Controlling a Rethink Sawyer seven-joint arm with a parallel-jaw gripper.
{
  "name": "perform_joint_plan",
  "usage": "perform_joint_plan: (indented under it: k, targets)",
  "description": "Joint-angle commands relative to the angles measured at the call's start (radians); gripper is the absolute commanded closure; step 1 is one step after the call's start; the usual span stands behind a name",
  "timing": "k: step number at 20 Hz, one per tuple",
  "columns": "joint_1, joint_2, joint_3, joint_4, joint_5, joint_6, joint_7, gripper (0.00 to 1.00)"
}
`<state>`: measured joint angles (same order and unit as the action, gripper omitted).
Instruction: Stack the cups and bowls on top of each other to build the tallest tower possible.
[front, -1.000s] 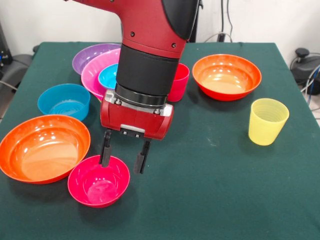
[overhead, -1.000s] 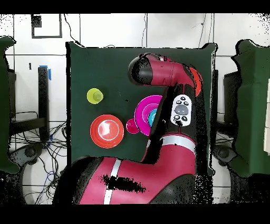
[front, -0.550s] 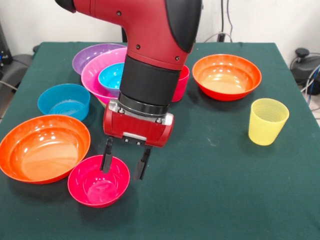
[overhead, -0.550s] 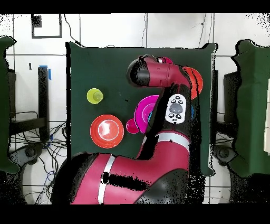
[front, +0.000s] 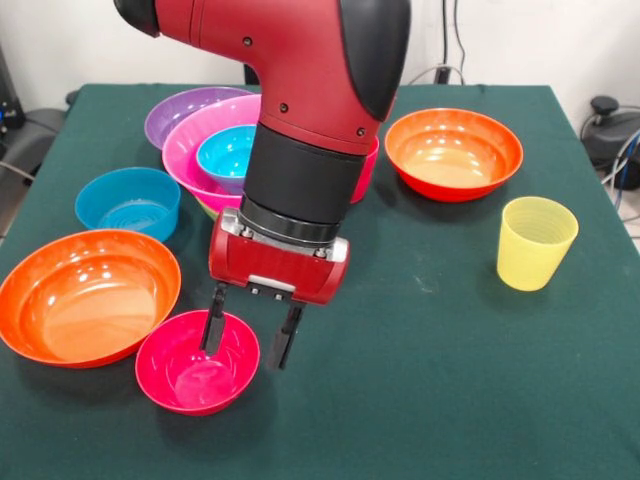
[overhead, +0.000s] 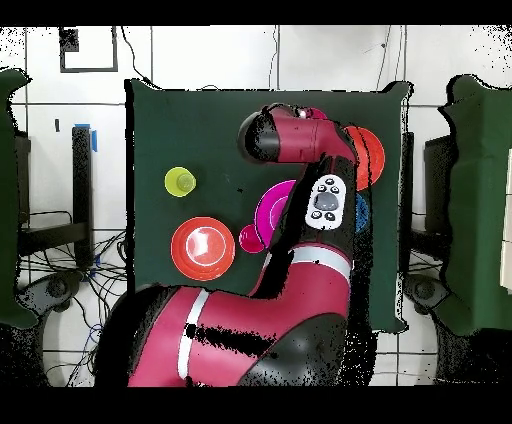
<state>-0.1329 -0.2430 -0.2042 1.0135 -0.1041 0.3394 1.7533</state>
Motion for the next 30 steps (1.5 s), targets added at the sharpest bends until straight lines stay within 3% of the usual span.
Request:
perform_joint_plan:
  k: [1, 30]
  targets:
    - [0.022, 0.021, 0.034, -0.035, 0.023, -0.007, 0.159, 0.0]
    - [0.055, 0.074, -0.035, -0.068, 0.086, 0.057, 0.146, 0.0]
